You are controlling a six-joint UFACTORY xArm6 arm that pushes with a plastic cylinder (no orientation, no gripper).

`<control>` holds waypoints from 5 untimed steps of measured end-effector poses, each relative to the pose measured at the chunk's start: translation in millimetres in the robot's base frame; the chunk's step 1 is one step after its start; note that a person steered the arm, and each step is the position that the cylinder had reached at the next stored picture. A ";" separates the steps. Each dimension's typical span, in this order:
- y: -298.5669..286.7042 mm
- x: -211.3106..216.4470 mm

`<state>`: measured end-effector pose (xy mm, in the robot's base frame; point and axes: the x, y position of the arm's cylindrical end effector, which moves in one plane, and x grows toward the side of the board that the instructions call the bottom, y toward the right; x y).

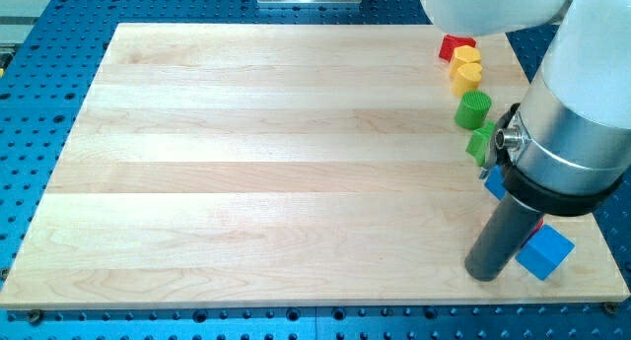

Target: Push the cube into the triangle

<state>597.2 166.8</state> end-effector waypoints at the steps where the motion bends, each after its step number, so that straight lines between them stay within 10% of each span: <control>1: 0.0 -3.7; 5: 39.3 20.5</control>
<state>617.7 206.1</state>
